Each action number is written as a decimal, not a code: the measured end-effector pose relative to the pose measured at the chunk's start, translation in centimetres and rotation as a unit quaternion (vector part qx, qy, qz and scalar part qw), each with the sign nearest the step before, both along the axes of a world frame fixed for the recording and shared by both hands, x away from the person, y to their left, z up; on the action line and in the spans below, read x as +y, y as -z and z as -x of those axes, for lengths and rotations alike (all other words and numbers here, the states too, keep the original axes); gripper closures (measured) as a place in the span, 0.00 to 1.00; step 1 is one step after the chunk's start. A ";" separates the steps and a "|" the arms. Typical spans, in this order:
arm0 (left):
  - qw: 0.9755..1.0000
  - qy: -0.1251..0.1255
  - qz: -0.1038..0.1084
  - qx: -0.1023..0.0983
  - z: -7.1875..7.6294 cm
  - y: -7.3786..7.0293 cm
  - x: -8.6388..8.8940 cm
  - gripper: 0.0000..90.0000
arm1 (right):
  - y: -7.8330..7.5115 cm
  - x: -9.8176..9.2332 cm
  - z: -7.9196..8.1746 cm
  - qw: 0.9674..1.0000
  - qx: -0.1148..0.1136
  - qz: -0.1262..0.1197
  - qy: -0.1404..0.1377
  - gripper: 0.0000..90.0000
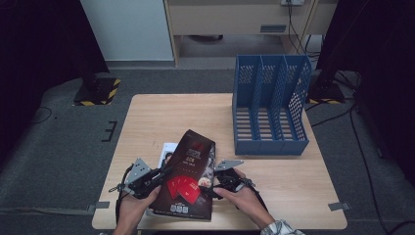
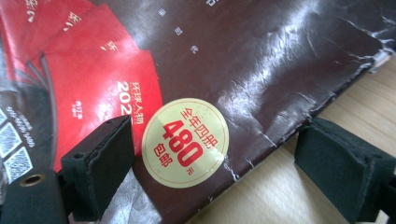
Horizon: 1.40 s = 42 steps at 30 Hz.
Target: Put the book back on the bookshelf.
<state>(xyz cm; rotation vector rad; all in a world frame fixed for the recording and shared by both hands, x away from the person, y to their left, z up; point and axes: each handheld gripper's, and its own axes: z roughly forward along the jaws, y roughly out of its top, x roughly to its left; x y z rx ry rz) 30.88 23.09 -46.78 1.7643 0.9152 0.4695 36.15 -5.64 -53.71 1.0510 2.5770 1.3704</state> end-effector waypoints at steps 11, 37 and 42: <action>0.993 -0.075 -0.093 -0.003 -1.5 2.1 0.7 0.54 | 0.1 0.7 -0.2 1.000 -0.019 0.015 -0.005 0.15; 0.981 -0.098 -0.103 0.129 -3.2 6.1 2.2 0.44 | -0.2 1.8 -1.3 1.000 -0.007 0.009 -0.015 0.29; 0.982 -0.094 -0.094 0.131 -3.0 6.1 2.2 0.45 | -1.0 1.8 -1.1 1.000 -0.011 -0.010 -0.015 0.34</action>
